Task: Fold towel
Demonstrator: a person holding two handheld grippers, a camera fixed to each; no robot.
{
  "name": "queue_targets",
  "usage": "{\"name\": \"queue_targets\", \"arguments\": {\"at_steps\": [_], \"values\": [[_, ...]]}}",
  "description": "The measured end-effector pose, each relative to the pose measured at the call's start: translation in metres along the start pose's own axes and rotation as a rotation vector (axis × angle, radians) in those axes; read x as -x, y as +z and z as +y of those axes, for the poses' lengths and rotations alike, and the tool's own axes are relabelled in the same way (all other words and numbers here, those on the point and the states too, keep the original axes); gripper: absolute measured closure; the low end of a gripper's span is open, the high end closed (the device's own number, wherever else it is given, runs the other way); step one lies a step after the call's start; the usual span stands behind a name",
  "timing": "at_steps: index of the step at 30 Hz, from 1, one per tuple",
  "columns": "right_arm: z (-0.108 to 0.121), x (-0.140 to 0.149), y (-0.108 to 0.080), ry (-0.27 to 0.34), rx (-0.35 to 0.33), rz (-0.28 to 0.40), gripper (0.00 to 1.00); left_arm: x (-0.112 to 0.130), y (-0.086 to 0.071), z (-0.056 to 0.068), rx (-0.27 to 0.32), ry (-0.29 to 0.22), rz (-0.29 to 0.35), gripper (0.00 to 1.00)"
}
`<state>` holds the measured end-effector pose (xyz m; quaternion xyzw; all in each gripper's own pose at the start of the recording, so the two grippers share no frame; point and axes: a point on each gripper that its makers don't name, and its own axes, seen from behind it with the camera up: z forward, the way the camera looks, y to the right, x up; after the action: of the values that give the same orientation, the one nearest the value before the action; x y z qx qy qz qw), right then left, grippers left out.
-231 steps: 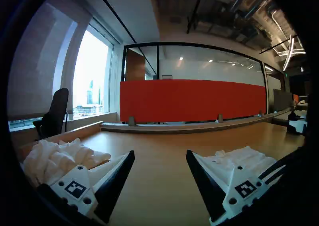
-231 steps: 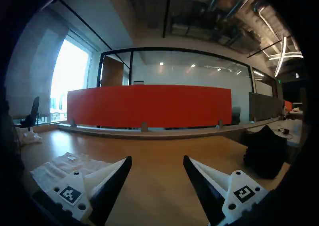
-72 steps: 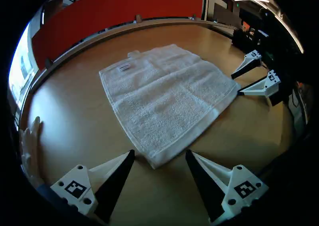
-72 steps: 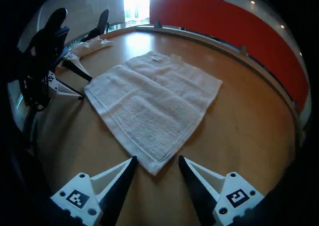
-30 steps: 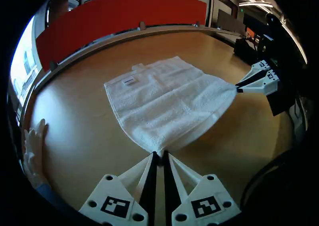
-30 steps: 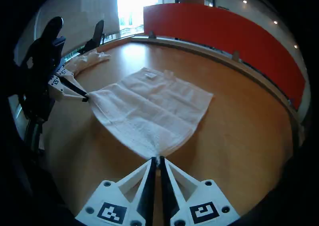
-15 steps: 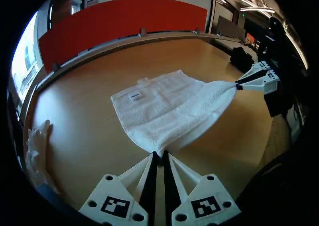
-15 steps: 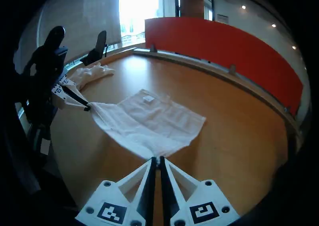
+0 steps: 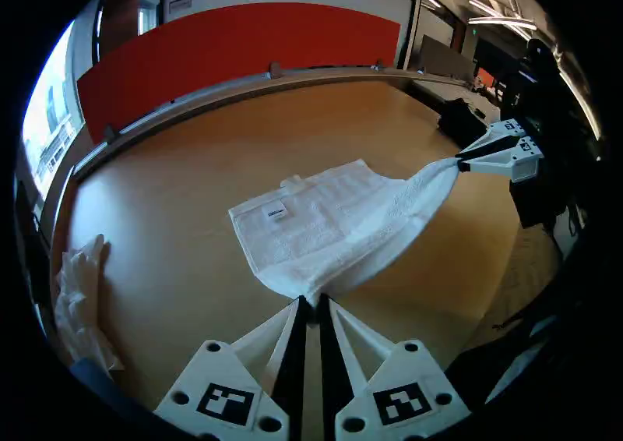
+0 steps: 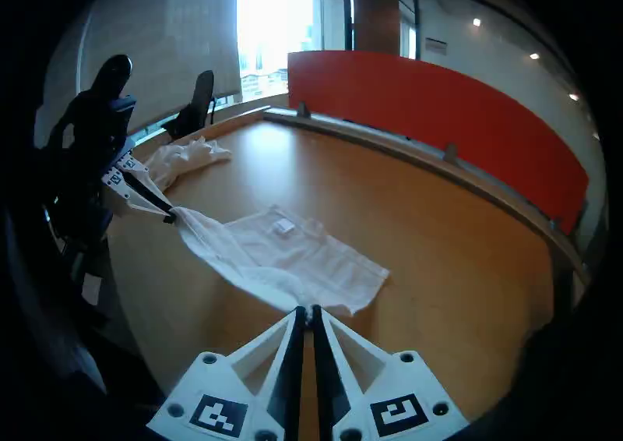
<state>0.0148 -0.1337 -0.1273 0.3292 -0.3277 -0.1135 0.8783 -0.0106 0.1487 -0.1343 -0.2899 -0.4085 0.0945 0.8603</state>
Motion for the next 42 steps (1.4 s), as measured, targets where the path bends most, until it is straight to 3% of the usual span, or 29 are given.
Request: {"name": "queue_targets", "arguments": {"at_steps": [11, 18, 30, 42], "values": [[0.001, -0.002, -0.004, 0.0, 0.007, -0.003, 0.92, 0.003, -0.006, 0.009, 0.012, -0.016, -0.008, 0.89], [0.007, -0.003, 0.002, -0.013, 0.011, -0.014, 0.92, -0.004, 0.0, 0.005, 0.007, -0.009, -0.007, 0.89], [0.035, -0.008, 0.033, -0.036, 0.029, -0.039, 0.92, -0.022, 0.03, -0.018, -0.018, -0.05, -0.023, 0.89], [0.059, -0.004, 0.065, -0.041, 0.038, -0.084, 0.92, -0.031, 0.067, -0.039, -0.024, -0.046, -0.064, 0.89]]}}
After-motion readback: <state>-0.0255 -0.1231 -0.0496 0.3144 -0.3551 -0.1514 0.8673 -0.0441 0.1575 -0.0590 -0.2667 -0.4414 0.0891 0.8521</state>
